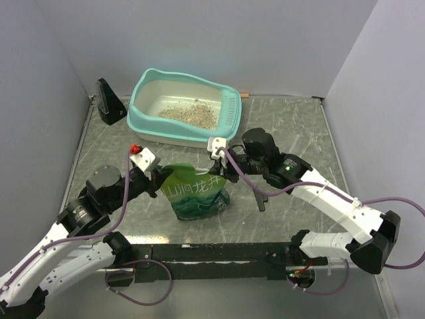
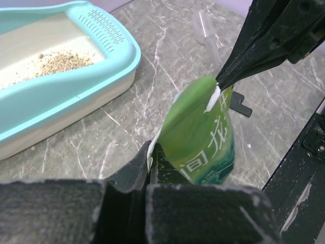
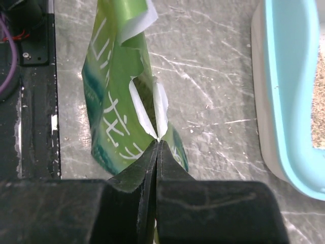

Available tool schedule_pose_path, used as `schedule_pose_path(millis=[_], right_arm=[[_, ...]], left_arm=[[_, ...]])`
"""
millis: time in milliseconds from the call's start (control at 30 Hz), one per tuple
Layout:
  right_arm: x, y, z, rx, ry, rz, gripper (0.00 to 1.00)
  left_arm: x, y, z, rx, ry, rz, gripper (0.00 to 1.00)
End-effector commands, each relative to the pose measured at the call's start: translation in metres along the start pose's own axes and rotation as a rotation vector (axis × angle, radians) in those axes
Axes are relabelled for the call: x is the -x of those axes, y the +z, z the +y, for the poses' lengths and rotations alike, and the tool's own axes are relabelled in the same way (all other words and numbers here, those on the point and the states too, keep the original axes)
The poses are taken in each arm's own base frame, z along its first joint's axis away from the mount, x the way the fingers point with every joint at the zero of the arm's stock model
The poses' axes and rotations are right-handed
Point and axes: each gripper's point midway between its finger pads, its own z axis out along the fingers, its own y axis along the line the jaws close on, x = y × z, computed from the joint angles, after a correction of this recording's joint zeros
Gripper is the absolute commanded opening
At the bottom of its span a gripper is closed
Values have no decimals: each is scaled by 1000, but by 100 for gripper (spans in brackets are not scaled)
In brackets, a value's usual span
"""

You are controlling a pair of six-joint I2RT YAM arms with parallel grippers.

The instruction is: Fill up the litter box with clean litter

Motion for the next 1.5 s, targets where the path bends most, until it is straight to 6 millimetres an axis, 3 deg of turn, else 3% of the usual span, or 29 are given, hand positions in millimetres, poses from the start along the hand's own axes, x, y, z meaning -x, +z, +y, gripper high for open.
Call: schedule_pose_path(millis=[0,67,167,233,267,333,433,467,567,700,867,1000,1067,1233,1367,1467], right_arm=[[29,-17,-11,-29,-67,-59,0],[1,-12,-6,-20,-33,9,0],[-18,-11,3,-5,4,4,0],[-28,-11,8,-4,22,1,0],[-29,-12,5,-17,34,-6,0],[-36,-13,6,-24,56,0,0],[-41,-16,6,-45,82,-17,15],[-41,-16,7,-46,87,-25,31],[-40,-17,9,-55,103,-61,52],[-41,-20,14,-63,126,-89,59],[-41,-38,6,-188,158,-143,65],[-48,-49,5,-251,205,-148,66],[-41,-58,4,-290,220,-208,67],[-46,-67,6,-309,276,-288,70],[-46,-64,12,-263,291,-314,70],[-47,-59,23,-195,284,-318,70]], left_arm=[[76,-7,7,39,28,-251,1],[56,4,7,33,26,-208,1],[40,12,5,27,-2,-195,1],[32,14,6,28,-11,-187,6],[31,13,3,15,-12,-186,10],[27,10,-2,-15,-13,-182,29],[17,5,-20,-115,-16,-157,39],[15,4,-23,-131,-21,-155,41],[5,0,-30,-165,-40,-151,49],[-11,3,-41,-230,-54,-110,52],[-31,8,-56,-325,-48,-44,54],[-40,14,-54,-314,-46,-22,56],[-42,15,-56,-324,-50,-17,56],[-54,22,-61,-360,-74,18,51],[-60,25,-59,-359,-80,39,1],[-60,24,-55,-341,-73,28,1]])
